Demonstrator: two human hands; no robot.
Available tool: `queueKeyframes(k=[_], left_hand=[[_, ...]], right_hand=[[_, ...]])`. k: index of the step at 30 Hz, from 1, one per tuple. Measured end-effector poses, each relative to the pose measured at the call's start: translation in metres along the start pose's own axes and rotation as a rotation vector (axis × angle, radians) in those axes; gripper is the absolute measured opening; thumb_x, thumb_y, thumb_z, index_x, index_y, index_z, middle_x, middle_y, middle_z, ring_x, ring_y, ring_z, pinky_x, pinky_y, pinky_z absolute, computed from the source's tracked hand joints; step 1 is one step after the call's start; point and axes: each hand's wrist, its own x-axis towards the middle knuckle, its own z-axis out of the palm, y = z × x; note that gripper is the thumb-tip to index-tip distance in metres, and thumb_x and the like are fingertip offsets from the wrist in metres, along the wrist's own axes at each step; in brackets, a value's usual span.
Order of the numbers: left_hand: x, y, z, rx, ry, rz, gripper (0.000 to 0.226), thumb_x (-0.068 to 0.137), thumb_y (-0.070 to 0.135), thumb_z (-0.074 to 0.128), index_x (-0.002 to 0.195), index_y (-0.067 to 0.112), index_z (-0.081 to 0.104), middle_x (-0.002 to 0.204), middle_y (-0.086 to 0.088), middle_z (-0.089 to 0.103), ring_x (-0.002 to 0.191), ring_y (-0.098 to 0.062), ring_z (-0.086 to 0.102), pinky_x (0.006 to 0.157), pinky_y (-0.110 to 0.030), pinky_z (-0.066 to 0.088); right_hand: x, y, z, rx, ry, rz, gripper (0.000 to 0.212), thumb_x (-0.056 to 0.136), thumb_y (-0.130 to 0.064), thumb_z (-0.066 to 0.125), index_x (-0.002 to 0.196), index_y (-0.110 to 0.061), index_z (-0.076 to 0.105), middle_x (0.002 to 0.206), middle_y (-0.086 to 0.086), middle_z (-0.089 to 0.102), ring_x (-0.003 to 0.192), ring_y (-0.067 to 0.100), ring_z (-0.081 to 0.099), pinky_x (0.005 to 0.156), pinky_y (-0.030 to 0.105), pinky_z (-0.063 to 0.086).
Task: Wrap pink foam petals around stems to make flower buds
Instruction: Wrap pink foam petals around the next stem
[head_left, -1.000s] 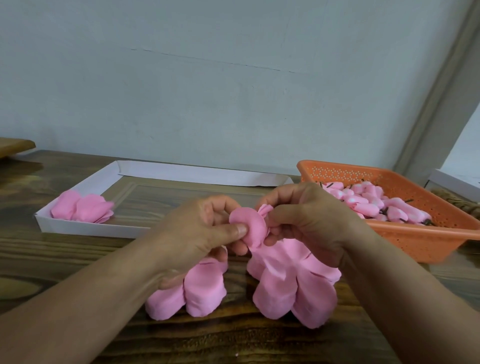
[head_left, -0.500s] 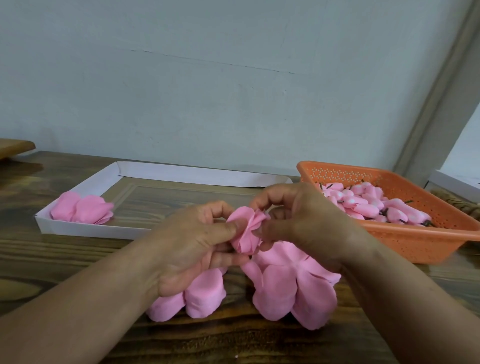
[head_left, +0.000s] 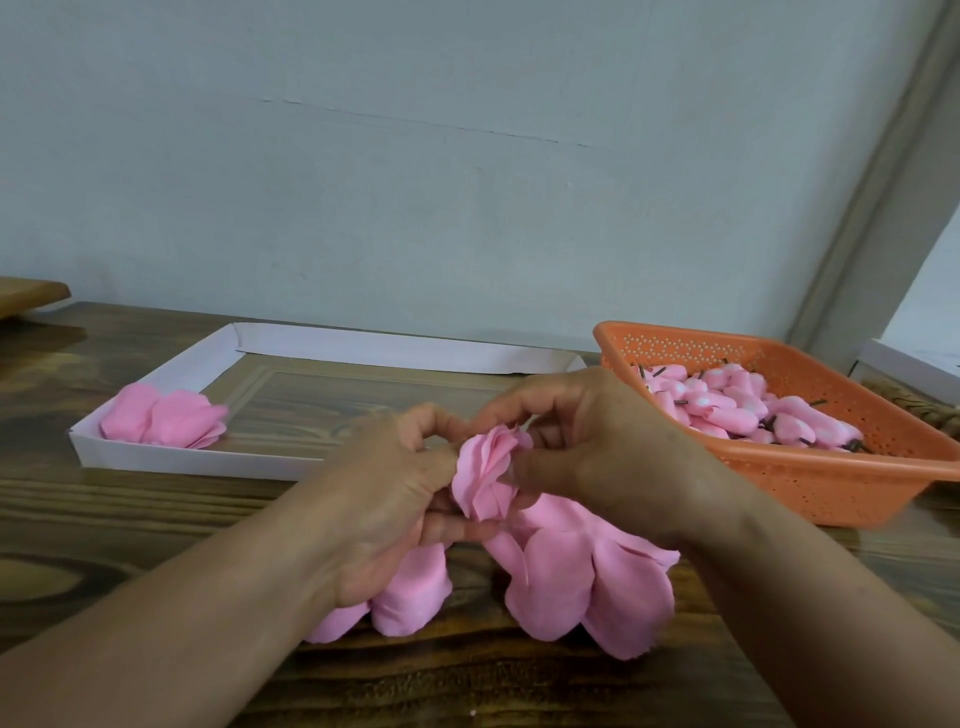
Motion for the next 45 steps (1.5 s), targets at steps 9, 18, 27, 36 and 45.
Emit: queueKeyframes(k=[9,18,27,36,45], left_hand=[[0.003,-0.003,0.0,-0.081,-0.046,0.086,0.012,0.087,-0.002,0.056,0.097,0.003,0.062,0.086,-0.018,0.073,0.074,-0.02,0.071,0.061,-0.023,0.057],[0.002,-0.003,0.002,-0.152,-0.085,0.123,0.022,0.085,-0.001,0.053,0.103,-0.002,0.065,0.102,-0.026,0.07,0.095,-0.031,0.07,0.073,-0.029,0.059],[0.0,-0.004,0.009,-0.173,-0.012,0.178,0.036,0.092,-0.008,0.033,0.105,-0.003,0.066,0.098,-0.022,0.072,0.091,-0.03,0.071,0.076,-0.029,0.059],[-0.001,-0.006,0.011,-0.202,-0.003,0.093,0.027,0.094,-0.001,0.046,0.113,-0.003,0.065,0.104,-0.021,0.071,0.102,-0.028,0.068,0.083,-0.029,0.056],[-0.007,-0.01,0.015,-0.013,0.002,0.168,0.026,0.096,0.007,0.048,0.109,0.009,0.07,0.095,-0.01,0.075,0.087,-0.02,0.073,0.069,-0.023,0.058]], right_hand=[[0.003,0.005,-0.005,0.121,0.159,0.079,0.025,0.074,0.012,0.063,0.071,-0.012,0.067,0.062,0.004,0.065,0.052,0.019,0.058,0.054,0.032,0.053],[0.004,0.006,-0.003,0.175,0.215,0.104,0.026,0.077,0.006,0.065,0.066,-0.017,0.066,0.055,-0.003,0.061,0.05,0.013,0.057,0.053,0.026,0.048],[0.003,0.005,-0.004,0.278,0.241,0.097,0.022,0.078,0.008,0.064,0.068,-0.012,0.066,0.057,0.002,0.062,0.05,0.013,0.058,0.056,0.03,0.056],[0.003,0.005,-0.002,0.185,0.238,0.058,0.022,0.077,0.005,0.066,0.068,-0.015,0.068,0.06,0.003,0.065,0.055,0.016,0.061,0.058,0.03,0.054],[0.003,0.004,0.001,0.126,0.264,0.075,0.017,0.078,0.002,0.067,0.068,-0.012,0.069,0.059,0.007,0.066,0.054,0.017,0.061,0.056,0.031,0.053]])
